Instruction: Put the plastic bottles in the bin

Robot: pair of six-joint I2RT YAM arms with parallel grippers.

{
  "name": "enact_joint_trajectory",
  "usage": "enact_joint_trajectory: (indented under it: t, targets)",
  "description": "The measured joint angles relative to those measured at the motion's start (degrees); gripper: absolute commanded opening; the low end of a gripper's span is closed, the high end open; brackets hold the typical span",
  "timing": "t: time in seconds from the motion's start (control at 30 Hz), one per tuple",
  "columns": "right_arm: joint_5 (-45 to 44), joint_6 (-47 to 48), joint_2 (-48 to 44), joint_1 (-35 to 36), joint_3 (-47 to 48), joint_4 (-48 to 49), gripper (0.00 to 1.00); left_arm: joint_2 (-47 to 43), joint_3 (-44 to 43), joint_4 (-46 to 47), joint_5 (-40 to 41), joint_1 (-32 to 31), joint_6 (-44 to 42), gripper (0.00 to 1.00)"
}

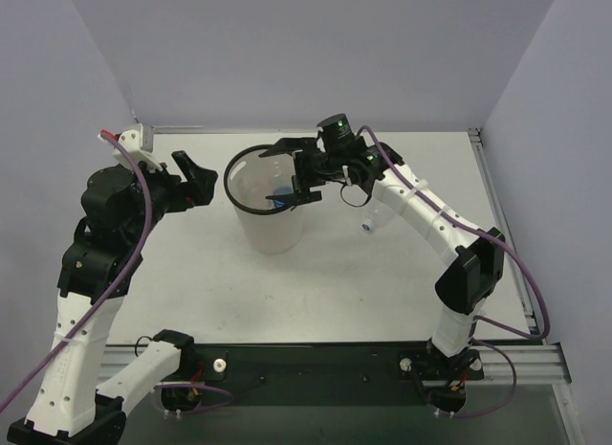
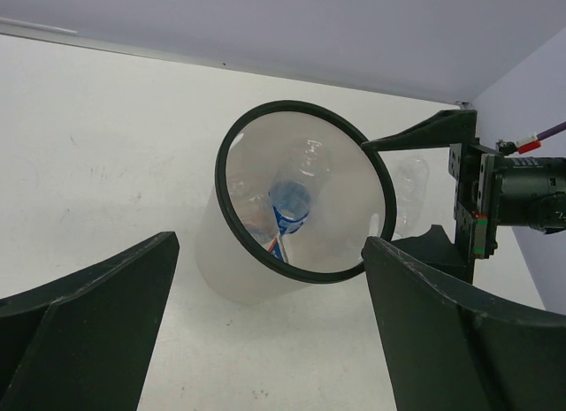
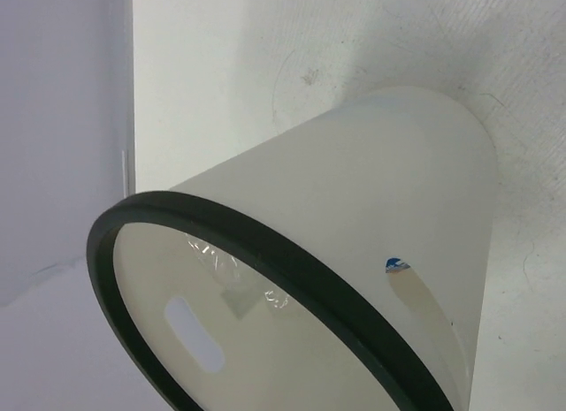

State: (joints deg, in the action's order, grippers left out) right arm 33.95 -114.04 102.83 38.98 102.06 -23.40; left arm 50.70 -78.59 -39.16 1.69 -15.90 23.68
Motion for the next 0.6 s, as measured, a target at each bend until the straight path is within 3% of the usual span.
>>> enact_joint_trajectory:
  t: [0.23, 0.6]
  targets:
    - [-0.5, 3.7, -3.3, -3.9, -0.5, -0.1, 0.81, 0.2, 0.0, 0.0, 0.0, -0.2, 0.0, 0.97]
    - [-2.1, 19.8, -11.6, -12.9, -4.7, -0.5, 0.79, -0.4, 0.0, -0.3, -0.1, -0.6, 0.1, 0.97]
